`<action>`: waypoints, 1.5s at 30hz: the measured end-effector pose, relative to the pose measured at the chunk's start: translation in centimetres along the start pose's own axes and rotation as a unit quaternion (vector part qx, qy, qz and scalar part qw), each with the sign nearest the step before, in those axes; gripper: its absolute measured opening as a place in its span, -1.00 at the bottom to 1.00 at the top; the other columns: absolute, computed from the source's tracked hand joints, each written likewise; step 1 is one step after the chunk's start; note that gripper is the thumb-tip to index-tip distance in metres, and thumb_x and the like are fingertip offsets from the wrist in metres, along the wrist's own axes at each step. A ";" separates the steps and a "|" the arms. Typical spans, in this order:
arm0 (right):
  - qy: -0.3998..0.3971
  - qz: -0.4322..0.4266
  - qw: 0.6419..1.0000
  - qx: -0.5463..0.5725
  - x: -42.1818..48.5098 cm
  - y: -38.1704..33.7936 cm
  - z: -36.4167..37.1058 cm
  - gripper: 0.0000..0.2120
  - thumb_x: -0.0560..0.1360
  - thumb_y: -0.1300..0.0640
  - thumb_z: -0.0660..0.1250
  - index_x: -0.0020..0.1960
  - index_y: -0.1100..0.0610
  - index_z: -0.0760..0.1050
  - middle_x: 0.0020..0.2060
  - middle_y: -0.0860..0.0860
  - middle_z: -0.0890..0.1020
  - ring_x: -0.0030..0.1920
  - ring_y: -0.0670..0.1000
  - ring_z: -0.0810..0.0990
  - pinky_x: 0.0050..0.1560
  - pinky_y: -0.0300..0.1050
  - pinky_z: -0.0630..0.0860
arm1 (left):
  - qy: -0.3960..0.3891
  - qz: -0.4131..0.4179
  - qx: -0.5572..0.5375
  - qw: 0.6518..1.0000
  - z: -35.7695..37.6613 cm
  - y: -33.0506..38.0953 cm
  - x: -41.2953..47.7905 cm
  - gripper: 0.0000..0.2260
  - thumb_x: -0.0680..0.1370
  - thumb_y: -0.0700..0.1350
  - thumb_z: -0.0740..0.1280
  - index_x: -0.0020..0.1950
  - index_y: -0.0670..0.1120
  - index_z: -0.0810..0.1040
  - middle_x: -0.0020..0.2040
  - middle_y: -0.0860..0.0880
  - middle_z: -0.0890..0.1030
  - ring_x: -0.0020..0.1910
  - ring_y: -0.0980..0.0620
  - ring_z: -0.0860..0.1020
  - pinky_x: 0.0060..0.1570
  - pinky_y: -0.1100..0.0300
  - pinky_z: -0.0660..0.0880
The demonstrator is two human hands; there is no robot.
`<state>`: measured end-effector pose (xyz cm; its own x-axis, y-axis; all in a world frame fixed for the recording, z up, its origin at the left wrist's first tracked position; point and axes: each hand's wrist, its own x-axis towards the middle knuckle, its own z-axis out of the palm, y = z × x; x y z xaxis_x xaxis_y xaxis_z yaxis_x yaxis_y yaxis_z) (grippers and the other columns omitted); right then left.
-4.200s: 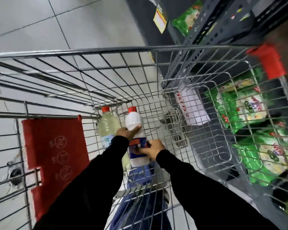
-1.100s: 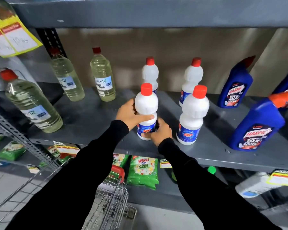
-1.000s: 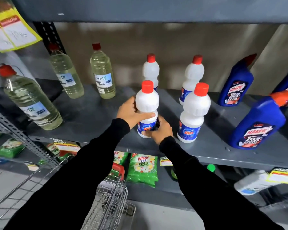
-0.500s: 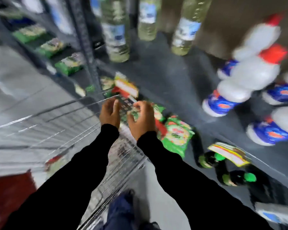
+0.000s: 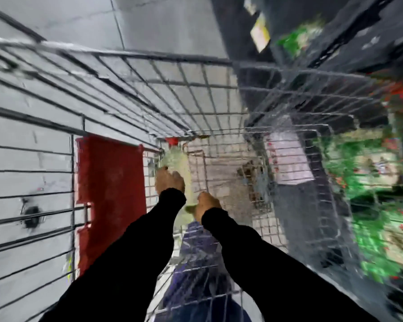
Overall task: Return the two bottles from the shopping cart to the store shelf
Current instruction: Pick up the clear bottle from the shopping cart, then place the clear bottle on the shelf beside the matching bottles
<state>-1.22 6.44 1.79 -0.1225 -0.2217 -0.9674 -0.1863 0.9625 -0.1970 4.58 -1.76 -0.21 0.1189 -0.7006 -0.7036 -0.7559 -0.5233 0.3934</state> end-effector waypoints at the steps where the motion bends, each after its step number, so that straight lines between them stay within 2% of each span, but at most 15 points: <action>1: 0.009 -0.001 1.000 0.000 1.3 -0.2 1.2 -0.48 0.55 0.17 0.26 0.43 0.33 0.21 0.39 0.24 0.36 0.37 0.23 0.39 0.34 0.05 0.35 | 0.004 -0.018 0.003 1.000 0.0 -0.1 0.8 -0.62 0.56 -0.21 0.16 0.37 -0.26 0.31 0.30 -0.27 0.47 0.27 -0.22 0.45 0.25 0.02 0.38; 6: 0.051 0.015 0.995 0.081 4.6 -1.8 4.3 -0.37 0.53 0.24 0.24 0.47 0.43 0.02 0.41 0.35 0.30 0.40 0.30 0.33 0.38 0.10 0.34 | 0.014 -0.076 0.020 0.997 -0.1 -0.7 2.4 -0.66 0.57 -0.17 0.16 0.32 -0.26 0.35 0.32 -0.24 0.46 0.29 -0.19 0.43 0.20 0.09 0.33; 10: 0.080 0.025 0.990 0.110 3.9 -2.4 3.1 -0.28 0.44 0.06 0.40 0.45 0.32 0.17 0.36 0.25 0.42 0.34 0.24 0.43 0.16 0.07 0.42 | 0.008 -0.056 0.029 0.998 -0.4 -0.5 2.6 -0.66 0.54 -0.14 0.19 0.27 -0.27 0.40 0.28 -0.28 0.50 0.26 -0.23 0.46 0.17 0.08 0.38; 12: 0.049 0.019 0.991 0.127 2.9 -1.9 2.1 -0.13 0.27 -0.07 0.52 0.43 0.25 0.27 0.34 0.19 0.47 0.31 0.22 0.47 0.01 0.08 0.42 | 0.003 -0.034 0.000 0.999 -0.5 -0.5 1.8 -0.64 0.51 -0.10 0.25 0.26 -0.23 0.45 0.24 -0.25 0.54 0.23 -0.21 0.49 0.13 0.09 0.41; 14: 0.022 0.014 0.988 0.154 3.4 0.1 1.2 0.14 -0.08 -0.25 0.57 0.41 0.16 0.35 0.31 0.14 0.53 0.24 0.20 0.54 0.16 0.07 0.54 | -0.032 -0.013 -0.072 0.997 -0.5 -1.0 0.9 -0.60 0.48 -0.07 0.34 0.25 -0.23 0.46 0.19 -0.21 0.56 0.15 -0.15 0.53 -0.01 0.20 0.45; 17: 0.013 0.011 0.984 0.177 1.8 4.0 -0.9 0.32 -0.33 -0.33 0.56 0.38 0.12 0.40 0.24 0.10 0.59 0.19 0.14 0.58 0.24 0.10 0.54 | -0.187 -0.055 -0.181 0.964 -0.1 -1.3 -1.5 -0.29 0.26 0.12 0.52 0.29 -0.20 0.45 0.15 -0.16 0.57 0.03 -0.11 0.54 -0.22 0.26 0.46; 18: 0.012 -0.006 0.983 0.184 -0.3 4.4 -1.8 0.23 -0.30 -0.29 0.58 0.33 0.10 0.46 0.21 0.09 0.62 0.17 0.13 0.60 0.23 0.09 0.55 | -0.246 -0.095 -0.194 0.945 -0.1 -1.3 -2.1 -0.22 0.15 0.20 0.54 0.25 -0.18 0.50 0.06 -0.16 0.62 -0.07 -0.12 0.57 -0.22 0.22 0.48; 21: 0.034 -0.054 0.981 0.185 -6.1 5.8 -4.5 -0.33 -0.15 -0.14 0.61 -0.06 0.03 0.66 0.02 0.04 0.72 0.04 0.07 0.67 0.19 0.05 0.57 | -0.382 -0.114 -0.304 0.865 -1.2 0.2 -5.0 -0.65 0.29 0.01 0.47 -0.02 -0.13 0.56 -0.27 -0.15 0.64 -0.37 -0.11 0.60 -0.29 0.11 0.59; 25: 0.032 -0.134 0.963 0.231 -13.1 6.8 -7.7 -0.39 -0.02 -0.03 0.64 -0.01 0.13 0.66 0.00 0.07 0.73 0.06 0.10 0.68 0.22 0.09 0.56 | -0.448 -0.019 -0.337 0.828 -3.1 4.2 -10.0 -0.52 0.16 -0.01 0.53 0.04 -0.12 0.60 -0.15 -0.11 0.67 -0.19 -0.10 0.65 -0.17 0.07 0.63; 28: 0.064 -0.205 0.930 0.298 -18.3 7.9 -8.9 -0.48 0.12 0.10 0.60 0.06 0.18 0.64 0.05 0.15 0.70 0.07 0.15 0.67 0.21 0.12 0.56 | -0.478 0.060 -0.326 0.813 -4.7 8.5 -16.0 -0.59 0.25 -0.11 0.48 0.06 -0.16 0.59 -0.20 -0.12 0.72 -0.24 -0.06 0.69 -0.26 0.08 0.64; 31: 0.078 -0.266 0.895 0.349 -22.8 9.4 -10.1 -0.65 0.23 0.21 0.57 0.00 0.14 0.62 0.00 0.14 0.70 -0.06 0.10 0.69 0.03 -0.02 0.62 | -0.467 0.152 -0.304 0.816 -5.7 11.7 -21.6 -0.53 0.38 -0.08 0.38 0.25 -0.19 0.48 -0.07 -0.19 0.65 -0.22 -0.09 0.66 -0.12 0.01 0.63; 35: 0.112 -0.319 0.860 0.383 -27.3 11.8 -11.7 -0.46 0.00 0.09 0.63 -0.03 0.16 0.67 0.05 0.21 0.70 0.08 0.24 0.67 0.18 0.25 0.55 | -0.479 0.241 -0.293 0.791 -6.3 14.0 -27.7 -0.45 0.28 -0.07 0.50 0.22 -0.23 0.51 -0.07 -0.20 0.65 -0.21 -0.12 0.66 -0.14 0.01 0.62; 39: 0.165 -0.346 0.842 0.379 -30.9 14.5 -13.0 -0.34 -0.04 0.02 0.63 0.03 0.22 0.65 0.00 0.19 0.72 0.04 0.27 0.67 0.15 0.31 0.54 | -0.502 0.305 -0.267 0.764 -6.5 15.5 -33.4 -0.54 0.37 -0.08 0.39 0.22 -0.23 0.49 -0.03 -0.23 0.64 -0.19 -0.12 0.65 -0.08 0.01 0.61; 42: 0.179 -0.367 0.826 0.389 -33.1 16.2 -13.6 -0.36 -0.04 0.07 0.61 0.01 0.26 0.65 0.00 0.21 0.71 -0.03 0.25 0.67 0.08 0.21 0.58 | -0.496 0.338 -0.266 0.754 -6.8 15.8 -37.1 -0.50 0.37 -0.11 0.42 0.26 -0.26 0.47 0.12 -0.30 0.55 -0.11 -0.14 0.61 -0.02 -0.03 0.59; 45: 0.194 -0.379 0.811 0.401 -35.0 17.4 -13.6 -0.44 -0.02 0.13 0.58 -0.03 0.27 0.67 -0.01 0.24 0.71 0.03 0.30 0.66 0.15 0.30 0.55 | -0.500 0.363 -0.274 0.737 -6.5 15.6 -39.5 -0.58 0.31 -0.11 0.43 0.15 -0.18 0.53 0.03 -0.27 0.58 -0.22 -0.11 0.65 -0.09 -0.01 0.61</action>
<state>-13.42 28.85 34.39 -0.5955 -0.6802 -0.4276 0.3239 0.2837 -0.9025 -7.74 14.56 37.57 -0.9296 -0.3287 -0.1667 0.0199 -0.4964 0.8679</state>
